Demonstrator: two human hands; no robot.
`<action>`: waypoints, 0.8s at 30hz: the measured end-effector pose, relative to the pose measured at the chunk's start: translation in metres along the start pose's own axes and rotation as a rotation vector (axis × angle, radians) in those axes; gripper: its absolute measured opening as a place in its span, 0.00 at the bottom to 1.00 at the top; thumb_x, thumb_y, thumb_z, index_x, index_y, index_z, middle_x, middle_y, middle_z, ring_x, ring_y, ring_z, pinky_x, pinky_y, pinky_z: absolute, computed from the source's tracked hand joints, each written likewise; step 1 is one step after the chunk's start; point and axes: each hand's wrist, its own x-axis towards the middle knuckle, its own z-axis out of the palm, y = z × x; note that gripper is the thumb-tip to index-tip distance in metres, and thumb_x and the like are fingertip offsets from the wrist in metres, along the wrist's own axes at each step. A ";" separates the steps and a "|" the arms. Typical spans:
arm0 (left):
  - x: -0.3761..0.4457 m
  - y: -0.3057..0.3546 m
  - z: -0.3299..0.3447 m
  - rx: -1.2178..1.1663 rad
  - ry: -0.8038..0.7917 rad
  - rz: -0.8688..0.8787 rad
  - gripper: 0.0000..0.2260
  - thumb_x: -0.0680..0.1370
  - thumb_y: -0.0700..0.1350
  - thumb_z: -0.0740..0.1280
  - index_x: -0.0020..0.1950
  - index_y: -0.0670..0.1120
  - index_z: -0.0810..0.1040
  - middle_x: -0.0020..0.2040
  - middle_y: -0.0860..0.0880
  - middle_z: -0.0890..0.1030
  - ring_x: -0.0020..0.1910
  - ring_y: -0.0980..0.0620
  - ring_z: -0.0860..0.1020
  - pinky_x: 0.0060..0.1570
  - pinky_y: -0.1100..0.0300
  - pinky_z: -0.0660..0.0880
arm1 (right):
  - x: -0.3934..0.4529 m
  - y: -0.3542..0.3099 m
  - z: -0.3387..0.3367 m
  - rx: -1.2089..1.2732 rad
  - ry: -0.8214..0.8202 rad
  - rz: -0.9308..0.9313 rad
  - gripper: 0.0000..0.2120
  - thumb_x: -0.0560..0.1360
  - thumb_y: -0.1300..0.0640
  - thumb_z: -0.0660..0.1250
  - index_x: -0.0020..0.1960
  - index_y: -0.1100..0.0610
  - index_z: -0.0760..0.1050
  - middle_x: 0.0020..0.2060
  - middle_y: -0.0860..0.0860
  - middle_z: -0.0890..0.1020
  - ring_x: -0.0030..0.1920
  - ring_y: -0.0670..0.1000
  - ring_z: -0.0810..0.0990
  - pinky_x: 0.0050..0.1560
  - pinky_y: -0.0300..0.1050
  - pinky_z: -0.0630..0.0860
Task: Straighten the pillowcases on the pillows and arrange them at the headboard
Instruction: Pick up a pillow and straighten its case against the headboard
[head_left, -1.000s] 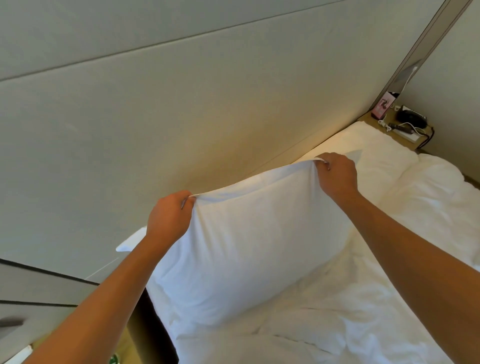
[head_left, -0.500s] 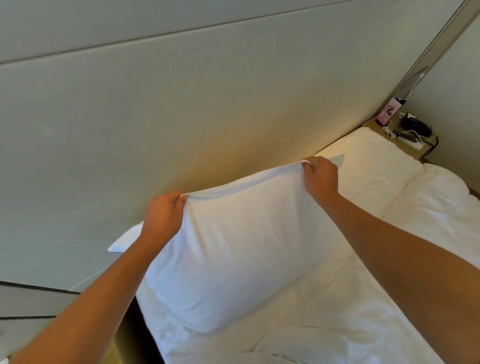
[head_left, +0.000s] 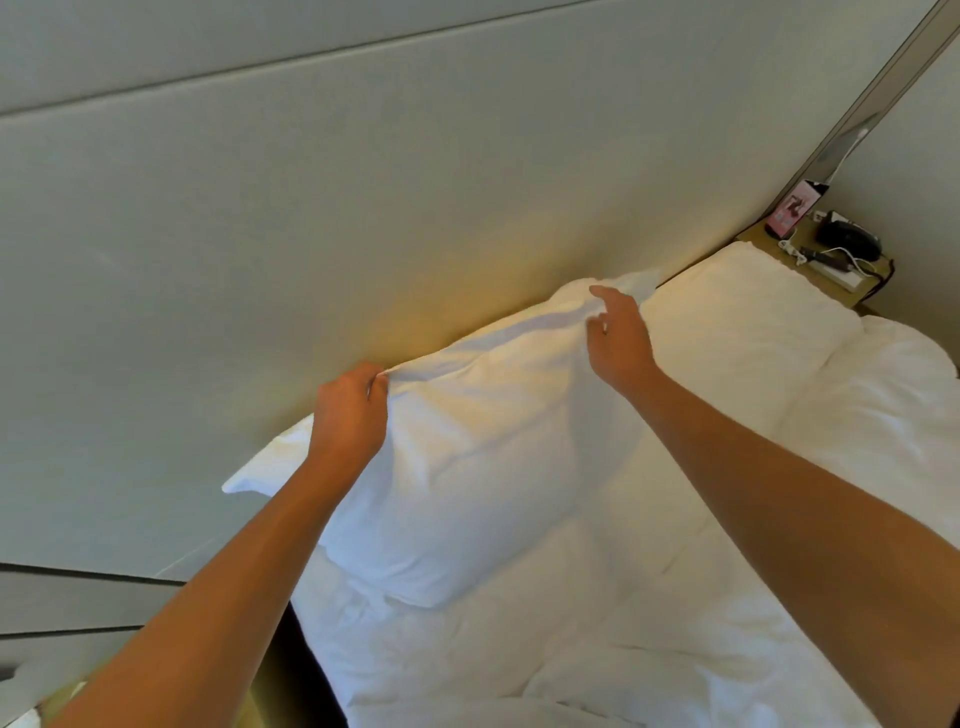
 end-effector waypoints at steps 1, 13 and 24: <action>-0.003 0.000 0.004 -0.002 -0.004 -0.004 0.12 0.85 0.44 0.61 0.58 0.40 0.81 0.51 0.39 0.84 0.53 0.36 0.81 0.50 0.52 0.74 | -0.013 0.006 0.010 0.001 -0.025 -0.006 0.20 0.84 0.62 0.63 0.76 0.61 0.70 0.73 0.59 0.74 0.71 0.60 0.75 0.75 0.53 0.69; -0.085 -0.033 0.014 0.496 -0.258 0.039 0.35 0.83 0.57 0.62 0.84 0.50 0.49 0.84 0.43 0.39 0.83 0.41 0.41 0.75 0.39 0.64 | -0.147 0.034 0.106 -0.161 -0.411 0.047 0.32 0.82 0.47 0.67 0.83 0.50 0.60 0.82 0.55 0.60 0.80 0.58 0.64 0.75 0.54 0.68; -0.077 -0.065 0.012 0.566 -0.393 0.110 0.33 0.83 0.60 0.59 0.84 0.50 0.52 0.84 0.40 0.43 0.83 0.40 0.43 0.78 0.39 0.56 | -0.160 0.001 0.121 -0.201 -0.517 0.116 0.37 0.82 0.43 0.66 0.85 0.49 0.53 0.85 0.53 0.52 0.84 0.56 0.54 0.80 0.55 0.59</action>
